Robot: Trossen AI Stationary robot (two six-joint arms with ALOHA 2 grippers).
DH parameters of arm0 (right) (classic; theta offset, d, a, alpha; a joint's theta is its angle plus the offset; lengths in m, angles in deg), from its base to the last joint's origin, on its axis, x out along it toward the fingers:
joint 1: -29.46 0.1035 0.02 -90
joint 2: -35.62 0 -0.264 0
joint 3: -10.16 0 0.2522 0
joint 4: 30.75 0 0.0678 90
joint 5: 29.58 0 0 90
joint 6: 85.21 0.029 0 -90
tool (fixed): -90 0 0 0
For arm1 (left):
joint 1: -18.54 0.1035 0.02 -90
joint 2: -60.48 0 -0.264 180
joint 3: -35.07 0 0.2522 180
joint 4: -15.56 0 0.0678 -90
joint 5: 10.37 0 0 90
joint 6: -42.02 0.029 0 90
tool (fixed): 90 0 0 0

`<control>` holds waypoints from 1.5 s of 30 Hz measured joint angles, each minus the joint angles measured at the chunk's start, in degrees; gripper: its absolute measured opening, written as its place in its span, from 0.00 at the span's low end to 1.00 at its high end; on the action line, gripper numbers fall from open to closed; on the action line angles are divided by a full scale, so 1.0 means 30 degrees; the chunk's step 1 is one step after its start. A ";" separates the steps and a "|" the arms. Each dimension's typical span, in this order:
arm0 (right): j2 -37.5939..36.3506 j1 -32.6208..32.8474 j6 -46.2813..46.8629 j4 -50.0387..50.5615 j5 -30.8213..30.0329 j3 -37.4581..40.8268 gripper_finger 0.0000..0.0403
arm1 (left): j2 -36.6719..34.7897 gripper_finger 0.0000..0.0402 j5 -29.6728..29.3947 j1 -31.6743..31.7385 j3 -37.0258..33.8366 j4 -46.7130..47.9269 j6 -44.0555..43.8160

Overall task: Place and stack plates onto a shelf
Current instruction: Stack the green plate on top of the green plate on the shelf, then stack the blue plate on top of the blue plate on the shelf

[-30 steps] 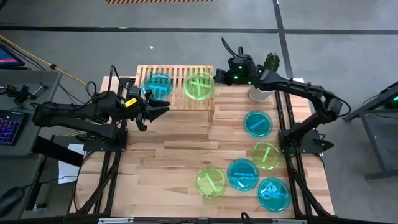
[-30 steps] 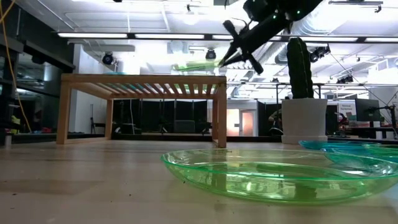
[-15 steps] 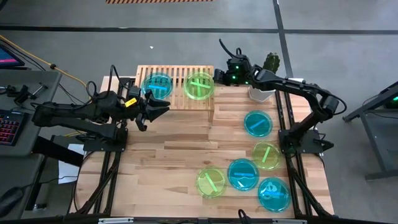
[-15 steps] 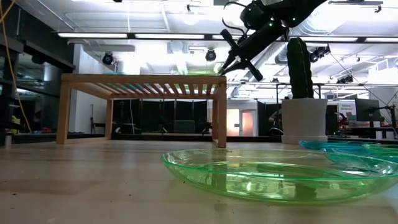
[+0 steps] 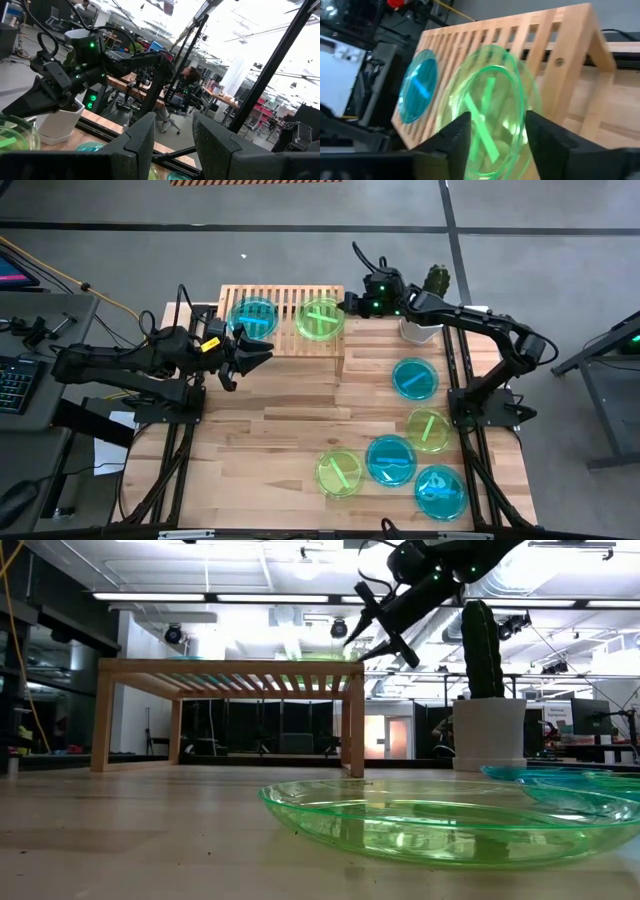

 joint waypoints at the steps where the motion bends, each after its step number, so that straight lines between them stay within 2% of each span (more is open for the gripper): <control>1: -0.0004 0.0000 0.0000 -0.0155 0.0199 0.0000 0.45 | 0.0000 0.30 0.0000 0.0000 0.0000 0.0000 0.0000; 7: -0.0012 -0.0124 -0.0560 -0.0139 0.0750 0.0000 0.54 | 0.0000 0.30 0.0000 0.0007 0.0000 0.0000 -0.0015; 17: -0.0853 -0.0270 -0.2621 -0.0118 0.0647 0.0000 0.55 | 0.0000 0.30 0.0000 0.0002 0.0000 0.0007 -0.0173; 22: -0.2957 -0.0093 -0.5247 0.1074 0.0944 0.0000 0.55 | 0.0000 0.30 0.0000 0.0003 0.0000 0.0007 -0.0182; 27: -0.5854 0.1690 -0.7618 0.4874 0.1210 0.0115 0.55 | 0.0008 0.30 0.0000 0.0000 0.0000 0.0175 -0.0175; 31: -0.8237 0.4129 -0.7874 0.7060 -0.0734 0.0919 0.55 | 0.0051 0.30 0.0000 0.0000 0.0000 0.0207 -0.0176; 36: -1.0767 0.6962 -0.6744 0.6847 -0.4011 0.2327 0.55 | 0.0051 0.30 -0.0449 0.0000 0.0000 0.0146 -0.0180; 40: -1.1802 0.7795 -0.5929 0.6145 -0.5856 0.3262 0.55 | 0.0051 0.30 -0.0576 0.0007 0.0000 0.0138 -0.0182; 45: -1.1869 0.7839 -0.5716 0.6202 -0.6002 0.3534 0.55 | 0.0051 0.30 -0.0576 0.0002 0.0000 0.0136 -0.0182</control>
